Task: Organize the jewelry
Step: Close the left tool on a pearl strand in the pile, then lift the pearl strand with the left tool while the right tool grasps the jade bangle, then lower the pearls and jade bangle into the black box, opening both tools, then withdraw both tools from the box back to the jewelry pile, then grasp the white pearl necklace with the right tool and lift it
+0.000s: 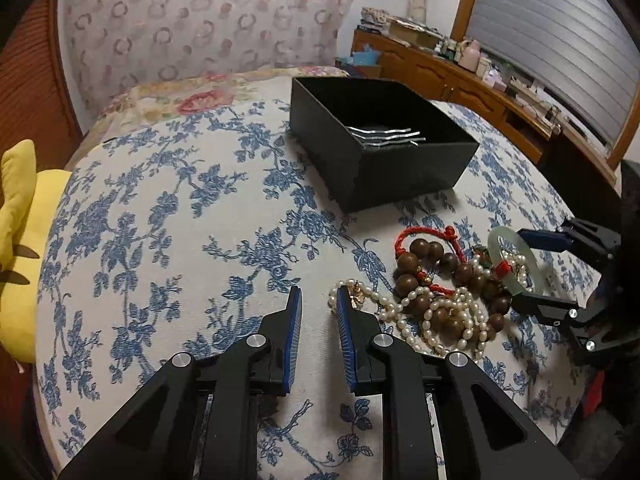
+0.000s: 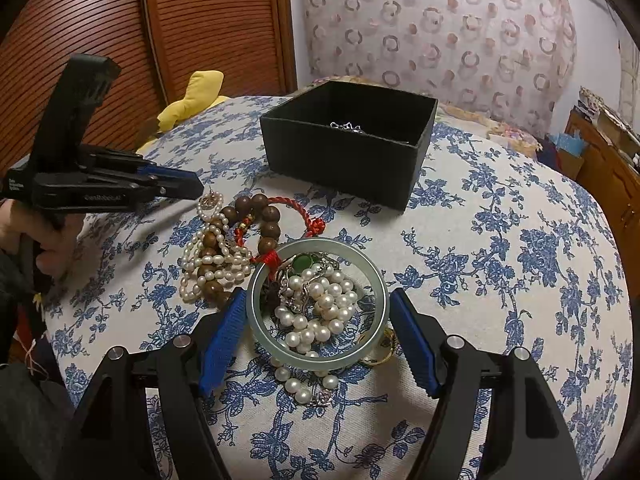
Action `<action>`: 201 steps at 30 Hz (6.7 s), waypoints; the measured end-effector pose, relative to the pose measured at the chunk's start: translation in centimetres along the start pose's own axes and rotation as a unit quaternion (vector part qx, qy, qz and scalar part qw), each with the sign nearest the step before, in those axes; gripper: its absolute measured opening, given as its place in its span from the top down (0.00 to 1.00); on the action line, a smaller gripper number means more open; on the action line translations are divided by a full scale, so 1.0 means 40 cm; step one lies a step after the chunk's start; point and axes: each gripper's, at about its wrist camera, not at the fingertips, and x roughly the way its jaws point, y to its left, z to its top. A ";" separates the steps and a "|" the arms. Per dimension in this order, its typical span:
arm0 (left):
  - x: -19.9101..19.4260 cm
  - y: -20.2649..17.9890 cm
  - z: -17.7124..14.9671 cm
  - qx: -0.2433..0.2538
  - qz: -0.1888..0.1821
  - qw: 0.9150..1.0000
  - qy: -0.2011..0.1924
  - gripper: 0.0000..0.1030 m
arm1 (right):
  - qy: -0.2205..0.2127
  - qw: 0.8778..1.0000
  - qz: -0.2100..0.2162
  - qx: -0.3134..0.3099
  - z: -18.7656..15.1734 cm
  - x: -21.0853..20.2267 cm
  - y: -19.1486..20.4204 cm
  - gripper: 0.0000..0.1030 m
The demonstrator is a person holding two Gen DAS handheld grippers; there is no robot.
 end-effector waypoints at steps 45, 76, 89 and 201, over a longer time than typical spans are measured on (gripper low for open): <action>0.019 -0.036 0.015 0.017 0.008 1.000 -0.006 0.86 | -0.001 1.000 -0.005 -0.004 -0.001 0.001 0.005 0.28; -0.118 -0.117 0.076 0.042 -0.021 0.994 -0.101 0.97 | -0.020 0.999 -0.015 -0.021 0.010 -0.023 0.004 0.28; -0.261 -0.169 0.183 0.050 -0.033 0.982 -0.177 0.97 | -0.062 0.997 -0.019 -0.032 0.094 -0.108 -0.078 0.28; -0.032 -0.067 -0.044 0.021 0.032 0.998 -0.046 0.08 | 0.015 0.999 0.048 -0.002 0.003 0.000 -0.063 0.59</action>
